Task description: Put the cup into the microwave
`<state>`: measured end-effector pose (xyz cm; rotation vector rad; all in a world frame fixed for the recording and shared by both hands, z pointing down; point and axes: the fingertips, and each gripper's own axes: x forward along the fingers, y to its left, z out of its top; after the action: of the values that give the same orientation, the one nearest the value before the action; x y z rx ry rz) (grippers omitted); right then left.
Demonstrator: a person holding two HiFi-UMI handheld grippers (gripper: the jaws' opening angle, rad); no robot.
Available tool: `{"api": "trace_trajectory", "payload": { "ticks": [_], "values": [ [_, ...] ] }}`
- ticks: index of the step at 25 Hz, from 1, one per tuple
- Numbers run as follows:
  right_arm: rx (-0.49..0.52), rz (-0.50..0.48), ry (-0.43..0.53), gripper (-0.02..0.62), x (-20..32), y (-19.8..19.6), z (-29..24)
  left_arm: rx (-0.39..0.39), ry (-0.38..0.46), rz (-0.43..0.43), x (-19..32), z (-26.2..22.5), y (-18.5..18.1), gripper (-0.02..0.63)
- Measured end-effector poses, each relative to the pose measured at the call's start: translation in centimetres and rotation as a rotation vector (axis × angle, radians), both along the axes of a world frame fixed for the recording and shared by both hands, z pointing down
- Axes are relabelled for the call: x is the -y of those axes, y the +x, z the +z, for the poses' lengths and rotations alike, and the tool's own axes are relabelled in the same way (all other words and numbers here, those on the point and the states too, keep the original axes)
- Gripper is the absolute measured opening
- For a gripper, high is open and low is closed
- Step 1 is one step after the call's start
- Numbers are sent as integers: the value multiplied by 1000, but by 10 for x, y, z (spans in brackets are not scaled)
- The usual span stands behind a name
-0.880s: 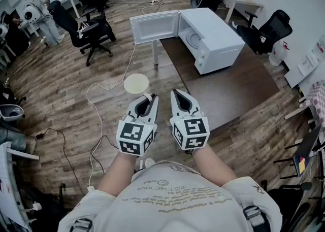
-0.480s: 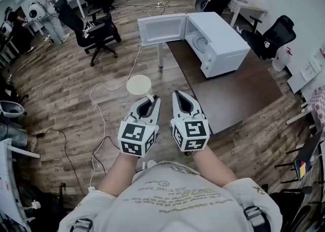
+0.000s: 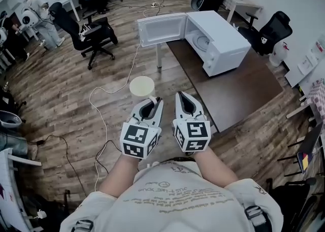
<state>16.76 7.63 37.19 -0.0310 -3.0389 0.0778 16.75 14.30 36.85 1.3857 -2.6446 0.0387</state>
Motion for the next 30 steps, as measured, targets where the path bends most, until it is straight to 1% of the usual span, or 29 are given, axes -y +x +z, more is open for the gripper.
{"api": "trace_trajectory", "payload": {
  "ticks": [2, 7, 10, 14, 20, 25, 30],
  "values": [
    [-2, 10, 1, 15, -4, 0, 4, 1, 12, 11, -6, 2, 2, 32],
    [-21, 16, 23, 15, -9, -6, 13, -13, 33, -7, -19, 8, -4, 32],
    [-20, 14, 19, 15, -6, -16, 15, -25, 39, -29, -22, 11, -16, 32],
    [-12, 10, 7, 15, -3, -35, 20, -33, 22, -33, -20, 18, -38, 32],
    [-24, 15, -23, 15, 18, -85, 34, -27, -7, -13, -1, 29, -81, 32],
    [-17, 35, -24, 15, 46, -139, 36, -32, -19, 11, 26, 34, -139, 32],
    [-13, 75, -25, 15, 78, -186, 29, -22, -26, 58, 58, 28, -189, 32]
  ]
}}
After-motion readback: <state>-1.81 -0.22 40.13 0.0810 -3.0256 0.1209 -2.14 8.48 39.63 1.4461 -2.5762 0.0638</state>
